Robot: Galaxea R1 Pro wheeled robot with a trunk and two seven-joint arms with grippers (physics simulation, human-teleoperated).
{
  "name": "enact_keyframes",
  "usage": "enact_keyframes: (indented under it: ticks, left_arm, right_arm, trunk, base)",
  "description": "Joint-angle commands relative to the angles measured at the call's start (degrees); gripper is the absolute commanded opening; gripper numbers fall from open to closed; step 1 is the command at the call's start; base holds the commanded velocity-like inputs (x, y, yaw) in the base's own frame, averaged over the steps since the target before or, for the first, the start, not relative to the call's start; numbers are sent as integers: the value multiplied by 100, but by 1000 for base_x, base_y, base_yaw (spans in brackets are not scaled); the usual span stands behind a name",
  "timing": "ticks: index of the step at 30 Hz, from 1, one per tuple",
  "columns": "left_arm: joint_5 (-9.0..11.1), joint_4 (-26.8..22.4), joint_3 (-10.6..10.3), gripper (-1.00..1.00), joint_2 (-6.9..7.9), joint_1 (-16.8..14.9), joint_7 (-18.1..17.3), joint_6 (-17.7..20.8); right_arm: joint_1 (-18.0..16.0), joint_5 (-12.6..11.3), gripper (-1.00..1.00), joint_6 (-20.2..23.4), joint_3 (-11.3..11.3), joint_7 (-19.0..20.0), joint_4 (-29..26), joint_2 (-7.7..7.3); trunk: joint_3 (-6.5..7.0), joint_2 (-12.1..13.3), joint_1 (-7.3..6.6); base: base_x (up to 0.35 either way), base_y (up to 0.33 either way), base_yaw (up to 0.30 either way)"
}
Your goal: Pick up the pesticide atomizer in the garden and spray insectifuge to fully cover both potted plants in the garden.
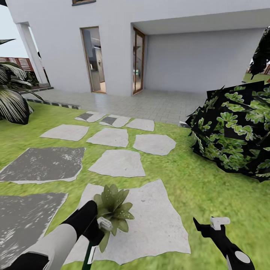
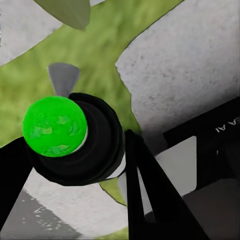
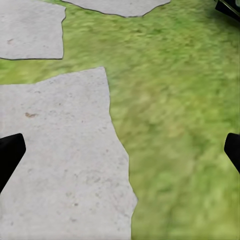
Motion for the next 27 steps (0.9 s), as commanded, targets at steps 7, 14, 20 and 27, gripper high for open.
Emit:
enact_keyframes:
  ticks: [7,14,20,27]
  left_arm:
    - [-30,-43,-4,-100,77,5,-65,20]
    - [-27,-91,-15,-100,56,-70,-66,27]
    - [12,-38,-4,-100,-15,-408,-79,48]
    - [21,-24,-4,-100,6,-579,-83,48]
  right_arm:
    - [-5,65,100,-38,-29,31,1,4]
    - [-5,67,100,-38,-29,31,1,4]
    - [-5,67,100,-38,-29,31,1,4]
    - [-5,67,100,-38,-29,31,1,4]
  trunk:
    - [-5,-2,-1]
    - [-5,-2,-1]
    - [-5,-2,-1]
    - [-5,-2,-1]
  base:
    - [0,121,0]
    - [0,79,0]
    - [0,0,0]
    - [0,0,0]
